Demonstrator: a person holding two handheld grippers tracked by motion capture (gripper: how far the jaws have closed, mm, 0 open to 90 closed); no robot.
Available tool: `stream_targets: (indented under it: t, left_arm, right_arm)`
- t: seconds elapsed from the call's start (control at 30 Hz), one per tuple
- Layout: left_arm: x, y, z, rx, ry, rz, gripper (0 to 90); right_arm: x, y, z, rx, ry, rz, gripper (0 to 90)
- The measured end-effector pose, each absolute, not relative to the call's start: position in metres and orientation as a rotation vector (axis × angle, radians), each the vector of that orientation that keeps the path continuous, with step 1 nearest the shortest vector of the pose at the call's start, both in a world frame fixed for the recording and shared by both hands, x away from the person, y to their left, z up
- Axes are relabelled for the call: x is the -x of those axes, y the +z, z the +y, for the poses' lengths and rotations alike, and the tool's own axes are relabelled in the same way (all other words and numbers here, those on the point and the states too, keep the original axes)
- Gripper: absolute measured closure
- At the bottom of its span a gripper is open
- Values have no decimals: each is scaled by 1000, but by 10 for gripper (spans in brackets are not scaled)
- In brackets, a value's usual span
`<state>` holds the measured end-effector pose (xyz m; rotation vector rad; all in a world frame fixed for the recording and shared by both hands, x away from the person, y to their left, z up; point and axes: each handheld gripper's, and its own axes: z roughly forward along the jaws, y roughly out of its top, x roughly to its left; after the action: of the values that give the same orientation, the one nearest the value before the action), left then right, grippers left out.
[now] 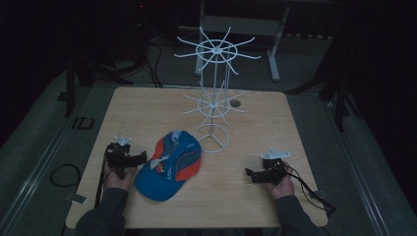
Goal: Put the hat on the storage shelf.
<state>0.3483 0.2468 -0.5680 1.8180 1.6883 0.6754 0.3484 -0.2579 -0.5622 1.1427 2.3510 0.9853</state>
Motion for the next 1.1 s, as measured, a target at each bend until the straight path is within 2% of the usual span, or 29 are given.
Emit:
stream_targets:
  t: [0.37, 0.43, 0.5, 0.7, 0.73, 0.8, 0.9, 0.97, 1.1]
  left_arm:
    - [-348, -568, 246, -1814, 680, 1684, 96]
    - [-347, -567, 246, -1827, 677, 1660, 161]
    - [-347, -566, 247, -1832, 672, 1656, 171]
    - [-344, -564, 247, -1833, 667, 1645, 360]
    - [-344, -563, 247, -1835, 664, 1646, 360]
    - [-344, -561, 249, -1843, 655, 1652, 453]
    - [-345, -559, 251, -1862, 637, 1647, 518]
    - [-345, -555, 256, -1880, 587, 1642, 544]
    - [-343, -550, 258, -1885, 566, 1618, 560]
  right_arm:
    - [-348, -562, -258, -1147, 985, 2349, 117]
    - [-348, -562, -258, -1147, 985, 2349, 117]
    - [-348, -562, -258, -1147, 985, 2349, 117]
    - [-348, -562, -258, -1146, 985, 2349, 117]
    - [-348, -562, -258, -1146, 985, 2349, 117]
    - [-348, -562, -258, -1146, 985, 2349, 117]
    - [-348, -562, -258, -1146, 984, 2349, 117]
    - [-348, -562, -258, -1146, 985, 2349, 117]
    - [-348, -562, -258, -1145, 985, 2349, 117]
